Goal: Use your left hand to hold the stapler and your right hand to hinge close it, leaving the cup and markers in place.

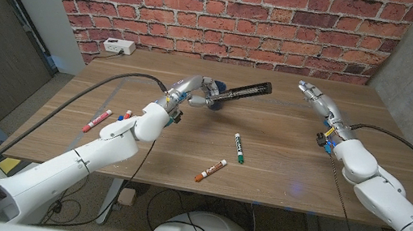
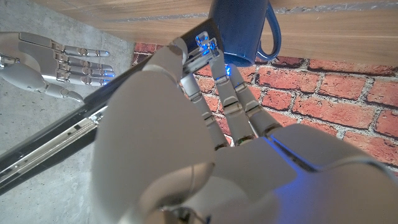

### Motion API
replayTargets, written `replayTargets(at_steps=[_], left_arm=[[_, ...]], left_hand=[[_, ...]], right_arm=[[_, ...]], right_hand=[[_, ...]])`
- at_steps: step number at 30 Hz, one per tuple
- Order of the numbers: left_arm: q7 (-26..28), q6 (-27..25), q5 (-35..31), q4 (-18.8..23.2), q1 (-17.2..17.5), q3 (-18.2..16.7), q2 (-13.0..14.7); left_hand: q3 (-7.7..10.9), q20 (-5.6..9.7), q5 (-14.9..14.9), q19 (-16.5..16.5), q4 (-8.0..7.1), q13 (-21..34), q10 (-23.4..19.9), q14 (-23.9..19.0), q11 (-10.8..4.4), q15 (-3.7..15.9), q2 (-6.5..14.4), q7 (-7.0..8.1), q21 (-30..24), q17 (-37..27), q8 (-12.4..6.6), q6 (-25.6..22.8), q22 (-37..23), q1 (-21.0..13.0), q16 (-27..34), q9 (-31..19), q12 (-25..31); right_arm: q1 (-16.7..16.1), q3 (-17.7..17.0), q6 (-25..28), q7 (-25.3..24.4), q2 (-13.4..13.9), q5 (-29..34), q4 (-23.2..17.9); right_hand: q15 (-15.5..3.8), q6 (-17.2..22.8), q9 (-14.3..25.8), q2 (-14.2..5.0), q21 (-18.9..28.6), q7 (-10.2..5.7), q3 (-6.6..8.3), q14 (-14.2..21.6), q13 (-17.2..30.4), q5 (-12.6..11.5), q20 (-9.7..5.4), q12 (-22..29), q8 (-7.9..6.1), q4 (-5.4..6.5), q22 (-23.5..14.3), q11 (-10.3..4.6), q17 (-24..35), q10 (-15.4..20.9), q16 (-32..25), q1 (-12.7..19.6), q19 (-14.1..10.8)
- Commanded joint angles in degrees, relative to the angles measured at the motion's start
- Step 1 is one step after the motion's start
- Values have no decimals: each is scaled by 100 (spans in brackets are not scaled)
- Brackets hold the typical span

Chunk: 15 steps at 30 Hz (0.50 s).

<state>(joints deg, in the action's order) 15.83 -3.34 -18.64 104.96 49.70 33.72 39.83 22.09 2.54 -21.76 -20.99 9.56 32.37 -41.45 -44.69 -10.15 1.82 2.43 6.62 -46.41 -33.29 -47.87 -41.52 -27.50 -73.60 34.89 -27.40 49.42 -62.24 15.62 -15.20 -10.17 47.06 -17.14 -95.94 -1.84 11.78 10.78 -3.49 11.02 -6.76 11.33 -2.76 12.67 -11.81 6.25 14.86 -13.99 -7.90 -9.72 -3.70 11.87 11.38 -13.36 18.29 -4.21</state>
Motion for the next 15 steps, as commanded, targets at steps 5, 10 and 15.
replayTargets(at_steps=[5, 10, 15], left_arm=[[21, 62, 84, 38, 47, -21, -26], [24, 84, 124, 35, 53, -25, -49], [27, 152, 142, -31, 23, 0, -86]], left_hand=[[303, 146, 122, 30, -212, 637, -38, -394, -30, 1177, 81, 2, -31, -44, -47, -46, 111, 65, -102, -290, -33], [303, 146, 122, 30, -212, 637, -38, -394, -30, 1177, 81, 2, -31, -45, -47, -46, 111, 65, -102, -290, -33], [254, 156, 176, 87, -191, 679, 35, -360, 24, 1155, 142, -23, -40, -93, -44, 42, 167, 4, -136, -291, 20]], right_arm=[[-233, -77, 179, -116, 267, 516, -444], [-316, -136, 267, -201, 347, 692, -593], [-378, -172, 329, -201, 411, 793, -705]], right_hand=[[-42, 10, 30, 9, 18, -34, 47, 9, 19, 45, -14, 18, 5, -29, -22, 33, 17, 110, -34, 81, -22], [-53, 14, 31, 13, 14, -50, 49, 5, 23, 53, -16, 18, 12, -36, -23, 26, 18, 127, -32, 96, -15], [-36, 18, 32, 16, 5, -96, 56, -6, 31, 64, -19, 24, 24, -49, -23, 74, 17, 168, -27, 130, 7]])
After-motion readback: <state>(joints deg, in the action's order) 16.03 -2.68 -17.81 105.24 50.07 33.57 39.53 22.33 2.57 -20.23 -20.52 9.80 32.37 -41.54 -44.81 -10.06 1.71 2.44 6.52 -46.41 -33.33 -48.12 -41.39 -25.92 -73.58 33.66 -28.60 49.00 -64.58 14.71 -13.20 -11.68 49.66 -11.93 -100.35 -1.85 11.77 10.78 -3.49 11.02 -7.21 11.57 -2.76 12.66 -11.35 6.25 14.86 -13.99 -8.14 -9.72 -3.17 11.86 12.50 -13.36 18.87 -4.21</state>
